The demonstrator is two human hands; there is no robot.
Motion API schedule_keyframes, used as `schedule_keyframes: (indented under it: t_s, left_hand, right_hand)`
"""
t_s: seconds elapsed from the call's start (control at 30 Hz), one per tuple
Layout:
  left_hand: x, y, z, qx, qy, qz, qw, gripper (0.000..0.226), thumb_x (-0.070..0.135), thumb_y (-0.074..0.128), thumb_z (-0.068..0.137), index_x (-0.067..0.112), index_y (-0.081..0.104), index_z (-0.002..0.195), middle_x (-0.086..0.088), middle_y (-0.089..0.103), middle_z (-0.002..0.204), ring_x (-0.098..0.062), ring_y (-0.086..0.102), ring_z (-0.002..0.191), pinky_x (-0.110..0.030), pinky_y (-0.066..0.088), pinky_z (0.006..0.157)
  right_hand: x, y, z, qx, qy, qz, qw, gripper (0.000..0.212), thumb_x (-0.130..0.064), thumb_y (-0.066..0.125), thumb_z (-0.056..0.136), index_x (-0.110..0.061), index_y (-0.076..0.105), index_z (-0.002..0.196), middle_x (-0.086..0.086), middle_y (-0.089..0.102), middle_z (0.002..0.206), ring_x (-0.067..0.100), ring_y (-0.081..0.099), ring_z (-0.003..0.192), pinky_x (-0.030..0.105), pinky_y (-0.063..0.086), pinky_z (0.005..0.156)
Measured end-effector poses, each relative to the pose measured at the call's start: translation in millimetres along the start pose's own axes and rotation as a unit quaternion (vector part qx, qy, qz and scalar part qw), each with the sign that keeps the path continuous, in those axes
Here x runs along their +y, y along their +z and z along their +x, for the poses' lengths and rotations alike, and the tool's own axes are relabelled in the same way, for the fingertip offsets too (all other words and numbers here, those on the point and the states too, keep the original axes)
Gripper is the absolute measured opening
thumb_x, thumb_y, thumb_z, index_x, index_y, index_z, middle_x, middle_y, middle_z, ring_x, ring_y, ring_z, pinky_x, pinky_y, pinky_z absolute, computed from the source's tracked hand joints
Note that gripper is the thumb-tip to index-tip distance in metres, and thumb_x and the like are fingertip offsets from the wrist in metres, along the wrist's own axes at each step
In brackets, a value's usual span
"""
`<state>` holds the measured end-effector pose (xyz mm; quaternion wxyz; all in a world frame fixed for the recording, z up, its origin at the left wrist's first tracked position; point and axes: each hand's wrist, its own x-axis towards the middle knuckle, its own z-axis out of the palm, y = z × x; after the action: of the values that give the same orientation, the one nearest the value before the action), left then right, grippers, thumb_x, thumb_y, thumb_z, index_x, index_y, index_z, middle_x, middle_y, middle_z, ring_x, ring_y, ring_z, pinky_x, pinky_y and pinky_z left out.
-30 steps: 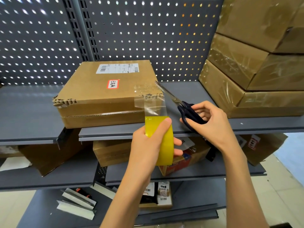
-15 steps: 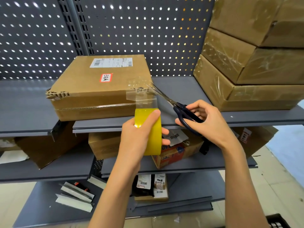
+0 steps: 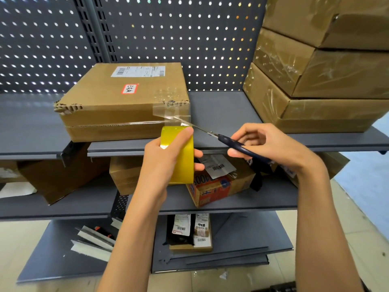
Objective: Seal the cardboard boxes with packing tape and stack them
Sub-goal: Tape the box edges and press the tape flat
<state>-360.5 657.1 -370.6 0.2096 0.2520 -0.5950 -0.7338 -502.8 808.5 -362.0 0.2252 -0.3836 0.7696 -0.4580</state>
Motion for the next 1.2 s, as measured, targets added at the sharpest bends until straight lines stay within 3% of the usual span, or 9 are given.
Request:
schedule_keyframes:
  t_s: [0.17,0.27,0.37,0.53,0.7,0.8,0.9,1.2]
  left_hand:
    - [0.5,0.3,-0.8,0.004,0.001,0.010,1.000,0.017,0.034,0.063,0.087,0.017,0.062,0.089,-0.003,0.069,0.060,-0.018,0.065,0.048,-0.031,0.056,0.052]
    - [0.8,0.5,-0.8,0.004,0.002,0.015,1.000,0.018,0.034,0.063,0.087,0.016,0.061,0.088,-0.002,0.069,0.058,-0.018,0.065,0.047,-0.031,0.056,0.052]
    - [0.6,-0.1,-0.6,0.002,0.000,0.019,1.000,0.020,0.034,0.063,0.087,0.014,0.061,0.089,-0.002,0.068,0.058,-0.018,0.064,0.046,-0.032,0.056,0.052]
    - [0.4,-0.2,0.7,0.003,0.001,0.023,1.000,0.021,0.035,0.063,0.086,0.014,0.061,0.089,-0.002,0.069,0.059,-0.018,0.064,0.047,-0.033,0.055,0.054]
    - [-0.2,-0.5,1.4,0.001,-0.001,0.018,1.000,0.021,0.034,0.063,0.086,0.013,0.062,0.088,-0.003,0.068,0.059,-0.019,0.064,0.046,-0.035,0.054,0.059]
    - [-0.7,-0.4,1.8,0.001,0.001,0.012,1.000,0.019,0.033,0.063,0.086,0.013,0.062,0.086,-0.003,0.068,0.059,-0.019,0.063,0.046,-0.035,0.053,0.060]
    - [-0.7,0.1,1.7,-0.001,0.004,0.012,1.000,0.018,0.033,0.063,0.087,0.015,0.062,0.086,-0.003,0.068,0.059,-0.019,0.063,0.045,-0.034,0.053,0.059]
    - [-1.3,-0.2,0.4,-0.001,0.009,0.020,1.000,0.019,0.034,0.062,0.086,0.016,0.062,0.086,-0.002,0.068,0.060,-0.018,0.064,0.046,-0.032,0.054,0.055]
  right_hand:
    - [-12.5,-9.4,16.9,-0.053,0.008,-0.019,0.998,0.060,-0.052,0.080,0.049,-0.011,0.070,0.092,0.002,0.066,0.072,0.009,0.057,0.060,0.032,0.046,0.072]
    - [-18.0,-8.7,25.1,-0.068,-0.001,-0.034,0.997,0.063,-0.055,0.080,0.048,-0.010,0.070,0.092,0.012,0.065,0.076,0.013,0.054,0.060,0.032,0.044,0.071]
    - [-22.6,-9.7,28.1,-0.079,-0.008,-0.043,0.996,0.060,-0.053,0.079,0.048,-0.010,0.071,0.089,0.009,0.066,0.074,0.014,0.054,0.060,0.028,0.043,0.067]
    - [-25.1,-12.7,32.9,-0.083,-0.012,-0.042,0.996,0.058,-0.052,0.080,0.046,-0.011,0.073,0.087,0.016,0.072,0.087,0.012,0.053,0.060,0.029,0.045,0.068]
    - [-11.9,-24.7,26.5,-0.056,-0.009,-0.025,0.998,0.059,-0.053,0.086,0.045,-0.013,0.074,0.086,0.024,0.069,0.088,0.016,0.058,0.063,0.034,0.047,0.071]
    - [0.9,-35.0,21.4,-0.046,0.009,-0.021,0.999,0.068,-0.060,0.087,0.038,-0.014,0.073,0.086,0.013,0.070,0.078,0.013,0.061,0.062,0.034,0.048,0.070]
    - [9.2,-40.6,15.9,-0.043,0.019,-0.016,0.999,0.069,-0.063,0.086,0.036,-0.017,0.073,0.086,0.002,0.069,0.075,0.010,0.061,0.061,0.024,0.050,0.067]
    - [10.3,-32.1,12.3,-0.068,0.025,-0.009,0.997,0.055,-0.055,0.087,0.050,-0.016,0.072,0.085,0.001,0.065,0.069,0.009,0.056,0.059,0.027,0.045,0.069]
